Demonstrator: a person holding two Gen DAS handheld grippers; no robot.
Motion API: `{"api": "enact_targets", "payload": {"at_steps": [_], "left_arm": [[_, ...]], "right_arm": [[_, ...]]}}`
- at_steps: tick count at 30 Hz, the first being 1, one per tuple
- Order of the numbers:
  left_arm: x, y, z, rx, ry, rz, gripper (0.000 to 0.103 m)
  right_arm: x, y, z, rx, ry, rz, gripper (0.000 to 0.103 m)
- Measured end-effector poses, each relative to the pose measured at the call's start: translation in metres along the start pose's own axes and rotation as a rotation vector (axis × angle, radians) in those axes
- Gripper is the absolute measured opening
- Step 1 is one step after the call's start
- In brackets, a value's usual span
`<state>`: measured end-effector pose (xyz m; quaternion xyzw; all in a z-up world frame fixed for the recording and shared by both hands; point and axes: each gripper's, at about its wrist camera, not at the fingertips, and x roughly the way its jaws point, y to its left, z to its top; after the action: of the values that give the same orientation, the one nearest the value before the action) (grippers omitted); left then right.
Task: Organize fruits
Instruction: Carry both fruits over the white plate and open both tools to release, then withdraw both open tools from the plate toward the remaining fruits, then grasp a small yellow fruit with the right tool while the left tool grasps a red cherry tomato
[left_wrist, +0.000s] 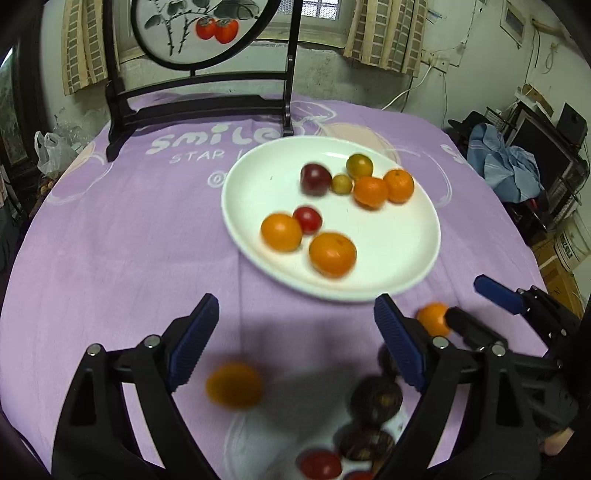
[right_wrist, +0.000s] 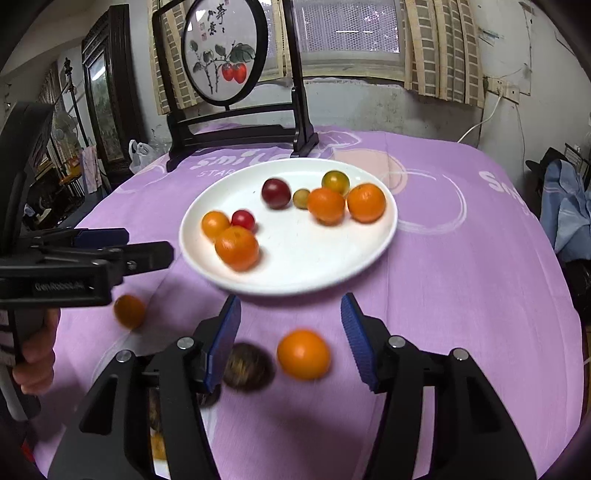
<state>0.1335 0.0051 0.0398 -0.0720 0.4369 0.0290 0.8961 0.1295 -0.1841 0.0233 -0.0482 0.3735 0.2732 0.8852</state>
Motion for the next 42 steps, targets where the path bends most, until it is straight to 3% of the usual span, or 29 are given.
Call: {"api": "enact_targets", "payload": {"at_steps": [9, 19, 32, 36, 42], "left_arm": [[-0.026, 0.022, -0.046, -0.022, 0.0, 0.0, 0.089], [-0.031, 0.04, -0.078, -0.029, 0.01, -0.005, 0.09], [-0.018, 0.043, -0.09, 0.032, 0.047, -0.041, 0.09], [-0.017, 0.042, -0.092, 0.051, 0.056, -0.041, 0.09], [-0.018, 0.042, -0.097, 0.064, 0.065, -0.05, 0.09]], "right_arm": [[-0.033, 0.024, -0.046, -0.005, 0.025, 0.047, 0.057], [-0.039, 0.082, -0.091, -0.228, 0.146, 0.031, 0.057], [-0.01, 0.1, -0.084, -0.272, 0.189, 0.056, 0.046], [-0.005, 0.107, -0.082, -0.283, 0.196, 0.102, 0.029], [-0.009, 0.097, -0.08, -0.226, 0.177, 0.137, 0.027]]}}
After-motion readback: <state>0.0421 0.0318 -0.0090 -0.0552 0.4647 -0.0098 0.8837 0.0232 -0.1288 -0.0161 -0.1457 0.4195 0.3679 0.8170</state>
